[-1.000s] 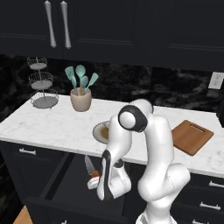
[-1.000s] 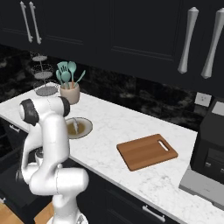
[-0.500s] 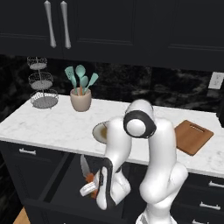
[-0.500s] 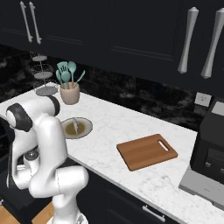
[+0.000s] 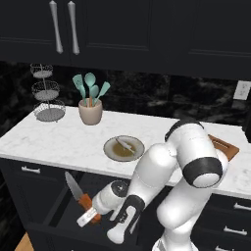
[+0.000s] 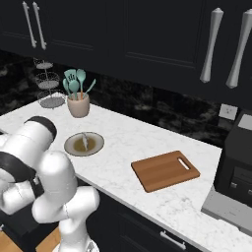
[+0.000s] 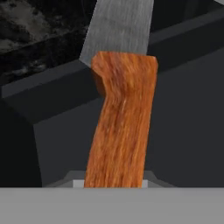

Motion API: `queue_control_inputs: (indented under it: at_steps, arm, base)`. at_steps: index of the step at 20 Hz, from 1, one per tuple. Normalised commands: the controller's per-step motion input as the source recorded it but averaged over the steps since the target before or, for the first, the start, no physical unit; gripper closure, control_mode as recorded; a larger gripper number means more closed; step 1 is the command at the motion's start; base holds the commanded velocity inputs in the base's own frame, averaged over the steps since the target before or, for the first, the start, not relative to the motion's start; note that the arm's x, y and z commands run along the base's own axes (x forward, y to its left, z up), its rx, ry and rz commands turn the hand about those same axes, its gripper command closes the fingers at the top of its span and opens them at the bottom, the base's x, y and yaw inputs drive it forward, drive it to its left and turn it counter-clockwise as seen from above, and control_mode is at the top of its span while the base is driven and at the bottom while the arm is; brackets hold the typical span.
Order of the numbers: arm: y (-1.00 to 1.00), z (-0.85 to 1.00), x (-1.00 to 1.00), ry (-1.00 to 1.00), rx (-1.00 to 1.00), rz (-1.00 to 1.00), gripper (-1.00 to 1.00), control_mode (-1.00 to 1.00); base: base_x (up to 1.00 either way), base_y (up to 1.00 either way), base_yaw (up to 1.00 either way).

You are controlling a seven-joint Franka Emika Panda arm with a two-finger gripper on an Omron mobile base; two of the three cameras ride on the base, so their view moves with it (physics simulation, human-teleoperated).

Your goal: Pick up the knife from the drawer and place it on the cutting board. Then place the meat from the plate to the cutting board.

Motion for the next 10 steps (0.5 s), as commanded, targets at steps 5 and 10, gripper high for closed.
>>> queue_control_inputs:
  at_steps: [5, 10]
  arm:
    - [0.19, 1.0, 0.0, 0.0, -0.08, 0.2, 1.0, -1.0]
    - [0.0, 1.0, 0.0, 0.0, -0.05, 0.04, 1.0, -1.0]
  base:
    - [0.0, 0.0, 0.0]
    - [0.0, 0.0, 0.0]
